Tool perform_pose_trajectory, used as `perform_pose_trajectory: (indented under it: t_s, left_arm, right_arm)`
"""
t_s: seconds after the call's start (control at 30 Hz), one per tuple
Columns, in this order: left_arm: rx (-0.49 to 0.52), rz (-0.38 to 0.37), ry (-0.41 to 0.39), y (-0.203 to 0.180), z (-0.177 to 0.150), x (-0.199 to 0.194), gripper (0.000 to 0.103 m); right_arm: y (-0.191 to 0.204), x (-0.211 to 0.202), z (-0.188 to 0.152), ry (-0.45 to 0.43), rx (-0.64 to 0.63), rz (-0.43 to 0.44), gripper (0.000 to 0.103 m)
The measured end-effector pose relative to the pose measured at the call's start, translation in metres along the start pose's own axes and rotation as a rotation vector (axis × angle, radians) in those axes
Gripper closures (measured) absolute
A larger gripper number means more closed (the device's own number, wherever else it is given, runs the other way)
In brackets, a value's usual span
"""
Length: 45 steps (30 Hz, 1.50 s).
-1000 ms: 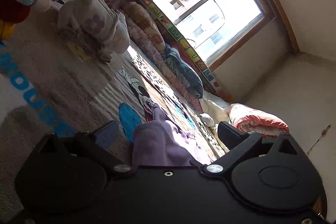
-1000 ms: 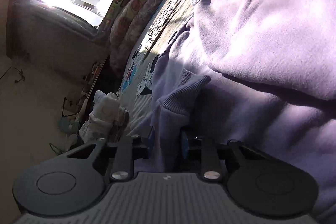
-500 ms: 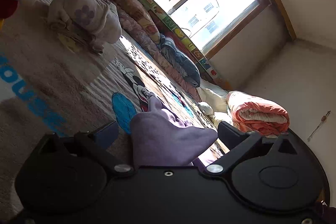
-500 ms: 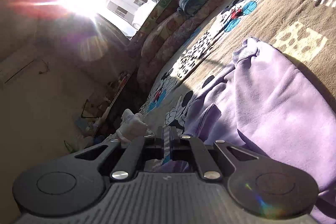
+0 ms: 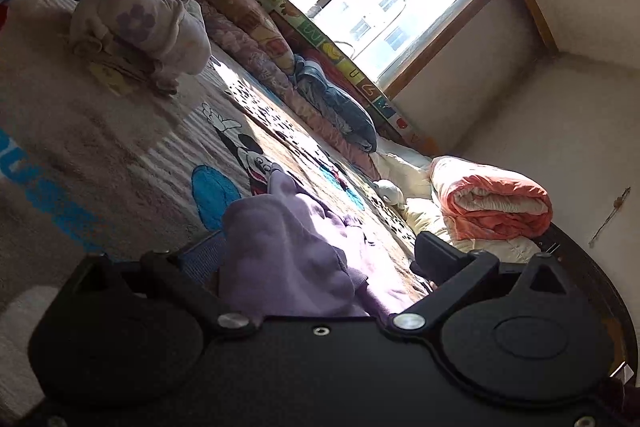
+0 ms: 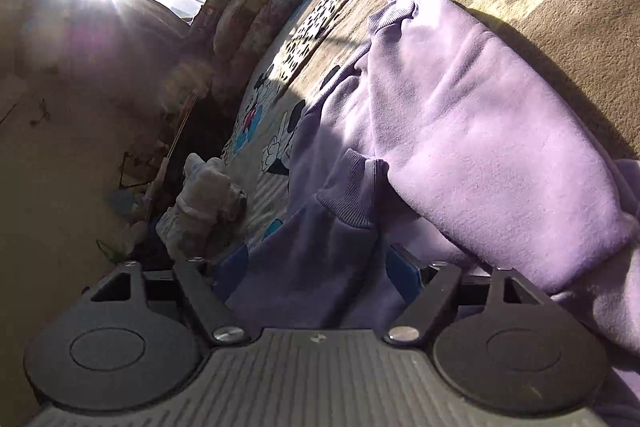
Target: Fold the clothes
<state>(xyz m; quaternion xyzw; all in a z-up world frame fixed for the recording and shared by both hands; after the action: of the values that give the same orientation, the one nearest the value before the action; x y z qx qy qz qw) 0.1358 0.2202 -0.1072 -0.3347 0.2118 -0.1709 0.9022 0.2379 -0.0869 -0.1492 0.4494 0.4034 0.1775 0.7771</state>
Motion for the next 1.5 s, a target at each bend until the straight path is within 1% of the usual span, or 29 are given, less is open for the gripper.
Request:
perform_pose_trajectory:
  t_s: [0.07, 0.13, 0.23, 0.27, 0.4, 0.47, 0.63, 0.77, 0.83, 0.87, 0.93, 1.0, 1.07, 1.17, 1.2, 1.5]
  left_arm:
    - [0.005, 0.006, 0.003, 0.000, -0.001, 0.000, 0.002]
    - [-0.001, 0.011, 0.001, 0.003, 0.000, -0.001, 0.002]
    - [-0.017, 0.017, -0.007, 0.007, 0.001, -0.003, 0.002]
    - [-0.024, 0.015, -0.009, 0.009, 0.001, -0.003, 0.002]
    - [-0.034, 0.001, -0.011, 0.012, 0.005, -0.001, 0.002]
    - [-0.032, -0.006, -0.009, 0.013, 0.006, 0.001, 0.002]
    - [-0.027, -0.022, 0.002, 0.014, 0.009, 0.008, 0.002]
    - [-0.030, -0.031, 0.001, 0.015, 0.011, 0.010, 0.002]
    - [-0.034, -0.035, 0.001, 0.015, 0.012, 0.012, 0.002]
    - [-0.034, -0.036, 0.001, 0.016, 0.012, 0.013, 0.002]
    - [-0.030, -0.037, 0.002, 0.015, 0.012, 0.014, 0.002]
    - [-0.025, -0.034, 0.008, 0.016, 0.012, 0.017, 0.002]
    - [-0.024, -0.026, 0.014, 0.018, 0.011, 0.019, 0.002]
    - [-0.032, -0.021, 0.017, 0.021, 0.011, 0.020, 0.002]
    - [-0.032, -0.020, 0.018, 0.022, 0.011, 0.020, 0.002]
    - [-0.006, -0.003, 0.031, 0.020, 0.007, 0.020, 0.002]
  right_arm:
    - [0.003, 0.013, -0.002, 0.015, 0.003, -0.014, 0.027]
    - [0.007, 0.025, -0.002, 0.028, -0.017, -0.051, 0.027]
    - [0.001, 0.041, 0.000, 0.042, 0.016, -0.093, 0.026]
    - [0.001, 0.043, 0.002, 0.033, 0.016, -0.088, 0.026]
    - [0.001, 0.051, 0.008, 0.003, 0.004, -0.072, 0.019]
    - [0.001, 0.053, 0.010, -0.013, 0.005, -0.059, 0.019]
    - [-0.011, 0.052, 0.012, -0.088, 0.040, 0.013, 0.019]
    - [-0.004, 0.058, 0.009, -0.100, -0.039, -0.006, 0.018]
    - [-0.002, 0.060, 0.011, -0.104, -0.051, -0.003, 0.016]
    - [-0.001, 0.061, 0.012, -0.106, -0.057, -0.003, 0.018]
    - [-0.001, 0.060, 0.011, -0.105, -0.071, -0.016, 0.033]
    - [0.000, 0.059, 0.008, -0.098, -0.091, -0.023, 0.064]
    - [0.000, 0.057, 0.006, -0.092, -0.111, -0.031, 0.074]
    - [0.004, 0.050, 0.003, -0.107, -0.138, -0.024, 0.082]
    - [0.005, 0.047, 0.003, -0.116, -0.145, -0.021, 0.083]
    - [0.026, -0.014, 0.020, -0.210, -0.236, 0.017, 0.084]
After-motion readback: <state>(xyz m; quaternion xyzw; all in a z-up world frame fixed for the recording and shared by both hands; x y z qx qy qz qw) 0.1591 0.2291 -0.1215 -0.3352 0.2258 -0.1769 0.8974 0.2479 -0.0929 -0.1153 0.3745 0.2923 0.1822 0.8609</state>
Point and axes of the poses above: each gripper's, at about its wrist camera, not at the fingertips, and x roughly the way its jaws point, y to its left, z to its top, the point moved 3 cm from there along x, roughly the way its jaws point, and after that the axes turned 5 degrees about y, right-handed, at the moved point
